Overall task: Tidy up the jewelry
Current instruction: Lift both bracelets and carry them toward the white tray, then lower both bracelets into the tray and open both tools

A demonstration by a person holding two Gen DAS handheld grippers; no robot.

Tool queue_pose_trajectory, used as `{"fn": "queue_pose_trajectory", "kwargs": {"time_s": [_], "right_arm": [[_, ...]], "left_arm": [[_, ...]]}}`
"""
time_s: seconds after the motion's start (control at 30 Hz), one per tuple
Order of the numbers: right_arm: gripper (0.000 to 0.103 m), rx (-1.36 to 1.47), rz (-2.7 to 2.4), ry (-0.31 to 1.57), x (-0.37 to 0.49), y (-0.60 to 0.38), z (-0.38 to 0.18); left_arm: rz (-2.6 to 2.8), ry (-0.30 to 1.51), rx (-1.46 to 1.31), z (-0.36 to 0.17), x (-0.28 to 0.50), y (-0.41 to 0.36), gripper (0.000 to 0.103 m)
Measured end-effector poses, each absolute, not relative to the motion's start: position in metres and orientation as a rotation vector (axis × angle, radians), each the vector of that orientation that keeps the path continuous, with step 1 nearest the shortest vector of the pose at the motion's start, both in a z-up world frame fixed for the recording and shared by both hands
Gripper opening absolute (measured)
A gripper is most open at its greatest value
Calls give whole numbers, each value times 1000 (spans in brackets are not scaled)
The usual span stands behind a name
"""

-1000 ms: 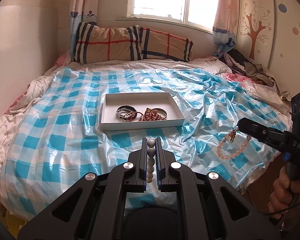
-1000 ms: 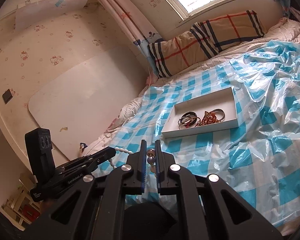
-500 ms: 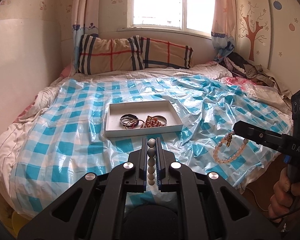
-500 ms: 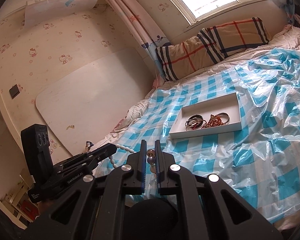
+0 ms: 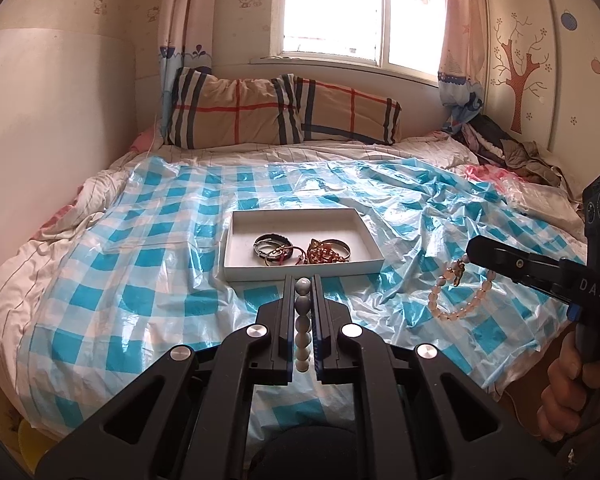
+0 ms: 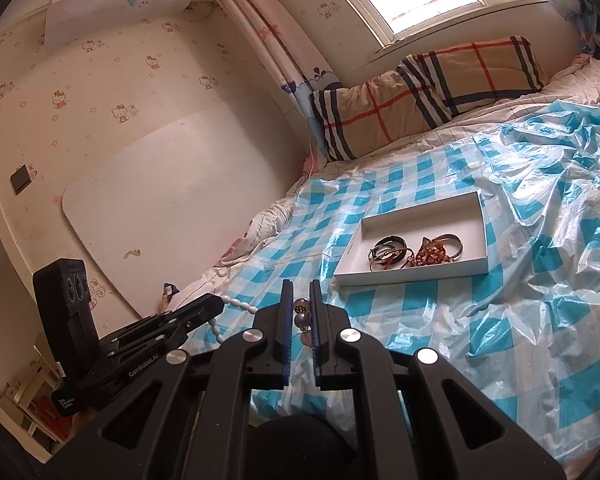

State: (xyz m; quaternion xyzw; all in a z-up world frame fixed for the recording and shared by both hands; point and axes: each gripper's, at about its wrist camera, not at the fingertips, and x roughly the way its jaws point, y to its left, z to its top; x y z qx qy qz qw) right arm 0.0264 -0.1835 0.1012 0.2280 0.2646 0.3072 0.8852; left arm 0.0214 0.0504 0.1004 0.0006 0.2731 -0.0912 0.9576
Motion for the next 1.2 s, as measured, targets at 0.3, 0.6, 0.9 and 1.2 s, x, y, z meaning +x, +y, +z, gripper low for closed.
{"fn": "queue_pose_trajectory", "kwargs": {"time_s": [0.3,0.6,0.9,1.2], "right_arm": [[9,472,644,553,40,-179,100],[9,468,640,559,49,-177,98],[9,465,612,582,111,-176,78],[9,461,581,624,195,-173,43]], "left_arm": [[-180,552,-3,98,32,52,7],[-188,553,-2,96,49,48,7],[-208,553,-14,84,117,46,7],[-211,601,-26,47,201,43,7]]}}
